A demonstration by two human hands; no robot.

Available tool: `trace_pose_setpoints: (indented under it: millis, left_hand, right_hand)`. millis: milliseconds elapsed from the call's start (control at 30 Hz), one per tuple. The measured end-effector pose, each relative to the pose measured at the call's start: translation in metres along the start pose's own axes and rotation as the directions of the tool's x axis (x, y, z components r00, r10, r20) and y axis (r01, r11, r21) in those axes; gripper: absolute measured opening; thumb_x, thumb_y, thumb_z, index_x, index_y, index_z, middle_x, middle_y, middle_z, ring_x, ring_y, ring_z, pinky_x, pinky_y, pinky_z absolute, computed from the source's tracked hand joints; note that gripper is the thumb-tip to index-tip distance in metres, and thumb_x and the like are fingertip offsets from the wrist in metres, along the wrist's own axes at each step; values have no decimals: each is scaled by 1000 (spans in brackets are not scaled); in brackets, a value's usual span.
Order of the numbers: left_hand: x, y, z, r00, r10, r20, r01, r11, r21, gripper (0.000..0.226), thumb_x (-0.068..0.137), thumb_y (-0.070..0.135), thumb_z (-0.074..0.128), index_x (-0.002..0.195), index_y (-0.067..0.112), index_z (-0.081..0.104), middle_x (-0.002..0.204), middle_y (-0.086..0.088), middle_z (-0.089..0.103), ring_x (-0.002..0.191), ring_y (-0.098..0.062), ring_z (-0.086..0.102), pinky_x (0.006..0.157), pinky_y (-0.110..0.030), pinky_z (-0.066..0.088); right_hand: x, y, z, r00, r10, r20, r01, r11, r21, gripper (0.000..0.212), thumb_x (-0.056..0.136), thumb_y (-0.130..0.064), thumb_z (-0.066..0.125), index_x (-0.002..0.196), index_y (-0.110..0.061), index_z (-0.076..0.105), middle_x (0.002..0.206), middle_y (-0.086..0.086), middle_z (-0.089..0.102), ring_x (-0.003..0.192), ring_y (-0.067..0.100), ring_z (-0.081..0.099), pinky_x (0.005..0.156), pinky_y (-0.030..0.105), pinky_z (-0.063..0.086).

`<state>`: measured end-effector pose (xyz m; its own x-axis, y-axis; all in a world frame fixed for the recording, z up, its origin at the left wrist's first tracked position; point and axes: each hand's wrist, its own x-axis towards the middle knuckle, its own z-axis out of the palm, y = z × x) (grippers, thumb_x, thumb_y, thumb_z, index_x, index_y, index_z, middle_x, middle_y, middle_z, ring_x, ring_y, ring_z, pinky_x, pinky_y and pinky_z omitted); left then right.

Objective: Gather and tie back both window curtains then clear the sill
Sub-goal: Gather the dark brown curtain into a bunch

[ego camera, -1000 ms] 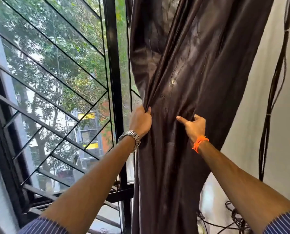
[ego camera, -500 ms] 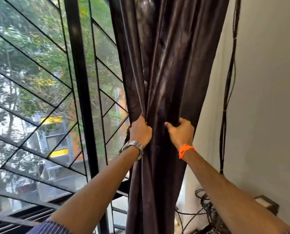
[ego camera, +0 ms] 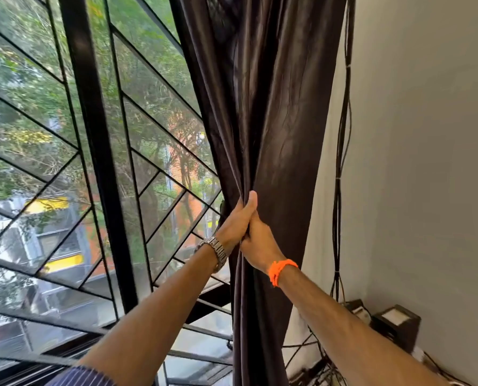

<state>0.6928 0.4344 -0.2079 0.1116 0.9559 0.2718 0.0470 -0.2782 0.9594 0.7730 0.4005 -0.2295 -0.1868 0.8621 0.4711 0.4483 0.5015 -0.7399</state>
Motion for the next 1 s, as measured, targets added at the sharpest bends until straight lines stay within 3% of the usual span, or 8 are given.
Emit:
trace_pose_setpoints:
  millis: [100, 167, 300, 433, 600, 733, 867, 1000]
  left_hand:
    - [5, -2, 3, 1000, 17, -9, -16, 999, 46, 55, 87, 34, 68, 134, 20, 45, 112, 8, 65, 94, 3, 63, 85, -17, 52]
    - [8, 0, 3, 994, 45, -105, -27, 985, 169, 64, 76, 35, 78, 132, 21, 49, 116, 5, 67, 100, -9, 65, 92, -31, 52]
    - [5, -1, 1, 903, 212, -374, -53, 918, 392, 31, 83, 30, 70, 109, 15, 68, 101, -4, 72, 95, -23, 67, 83, -36, 54]
    - [0, 3, 2, 873, 251, -418, -35, 887, 460, 22, 92, 27, 61, 103, 10, 70, 97, -10, 71, 90, -26, 66, 71, -28, 46]
    - [-1, 4, -7, 862, 266, -432, -30, 877, 480, 20, 92, 27, 60, 97, 11, 72, 92, -10, 72, 88, -28, 67, 76, -36, 52]
    - [-3, 4, -14, 856, 293, -425, -49, 866, 498, 24, 92, 26, 61, 105, 9, 71, 97, -13, 73, 92, -30, 67, 78, -39, 53]
    - [-10, 9, -24, 856, 307, -417, -74, 869, 489, 21, 91, 23, 62, 104, 9, 72, 97, -10, 73, 93, -26, 68, 81, -40, 53]
    - [-20, 18, -35, 854, 287, -434, -71, 890, 450, 20, 91, 23, 62, 103, 11, 73, 92, -3, 73, 88, -22, 68, 80, -40, 55]
  right_hand:
    - [-4, 4, 5, 1000, 23, -16, -23, 1000, 20, 71, 83, 10, 44, 151, -3, 29, 145, 15, 48, 137, 24, 44, 112, 31, 39]
    - [-9, 10, 6, 999, 39, 4, -39, 998, 49, 72, 78, 10, 46, 148, -3, 35, 141, 15, 53, 133, 26, 49, 108, 36, 44]
    - [-15, 15, 2, 999, 19, 31, -22, 996, 89, 80, 73, 8, 47, 149, -14, 35, 130, 7, 63, 121, 17, 59, 100, 28, 49]
    - [-14, 21, -6, 1000, -9, 20, 6, 989, 146, 84, 73, 7, 44, 151, -22, 34, 140, -1, 56, 130, 8, 51, 110, 26, 41]
    - [-9, 29, -12, 999, -31, 22, 26, 985, 169, 76, 70, 5, 45, 142, -21, 48, 147, -1, 49, 142, 9, 37, 119, 33, 30]
    - [-3, 41, -22, 1000, 0, -20, 3, 991, 132, 73, 80, 7, 53, 144, -27, 42, 155, -3, 37, 149, 10, 19, 112, 15, 24]
    - [12, 53, -36, 992, 28, -123, -10, 989, 148, 69, 83, -15, 73, 141, -27, 38, 152, 1, 39, 141, 18, 38, 117, 37, 34]
    - [30, 57, -49, 977, 136, -166, -84, 955, 285, 102, 58, -52, 88, 136, -33, 26, 141, 3, 47, 126, 17, 52, 112, 40, 40]
